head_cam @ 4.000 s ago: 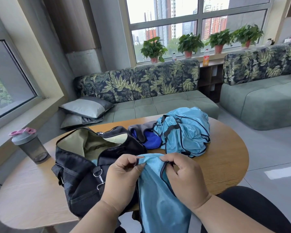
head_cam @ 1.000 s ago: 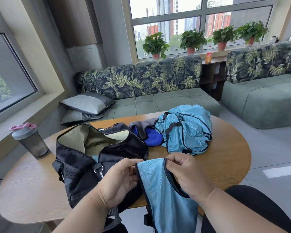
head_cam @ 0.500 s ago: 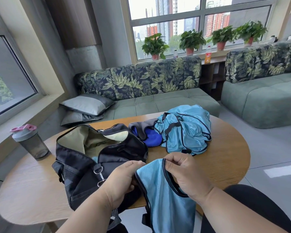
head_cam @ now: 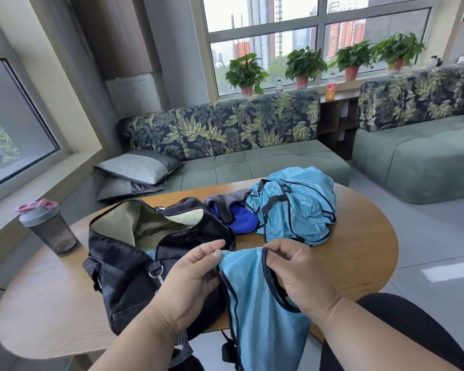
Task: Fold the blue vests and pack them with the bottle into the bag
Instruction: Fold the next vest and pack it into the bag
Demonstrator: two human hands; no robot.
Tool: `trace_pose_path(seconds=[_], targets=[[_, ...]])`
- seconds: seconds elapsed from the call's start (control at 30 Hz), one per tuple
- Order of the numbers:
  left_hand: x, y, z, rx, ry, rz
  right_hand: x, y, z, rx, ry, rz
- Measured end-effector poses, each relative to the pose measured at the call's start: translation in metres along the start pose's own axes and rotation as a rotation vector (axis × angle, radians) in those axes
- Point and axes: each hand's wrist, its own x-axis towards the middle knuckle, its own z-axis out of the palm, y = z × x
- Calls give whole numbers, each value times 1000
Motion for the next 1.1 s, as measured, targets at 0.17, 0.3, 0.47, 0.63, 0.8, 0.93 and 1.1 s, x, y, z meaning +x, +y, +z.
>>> trace_pose_path(seconds=[0.17, 0.3, 0.47, 0.63, 0.8, 0.93, 1.1], targets=[[-7, 0, 2, 87, -100, 38, 1, -3, 1, 10, 45, 26], [-3, -4, -2, 139, -160, 95, 0, -6, 2, 62, 58, 37], [-1, -5, -5, 218, -181, 114, 1, -4, 1, 76, 90, 58], [-7, -4, 2, 340, -83, 144, 2, -2, 1, 81, 112, 69], [-4, -4, 1, 401, -19, 160, 3, 0, 1, 117, 105, 80], [-2, 0, -2, 460, -13, 135, 4, 1, 0, 88, 79, 64], [2, 9, -5, 842, 24, 227, 3, 2, -1, 103, -16, 66]])
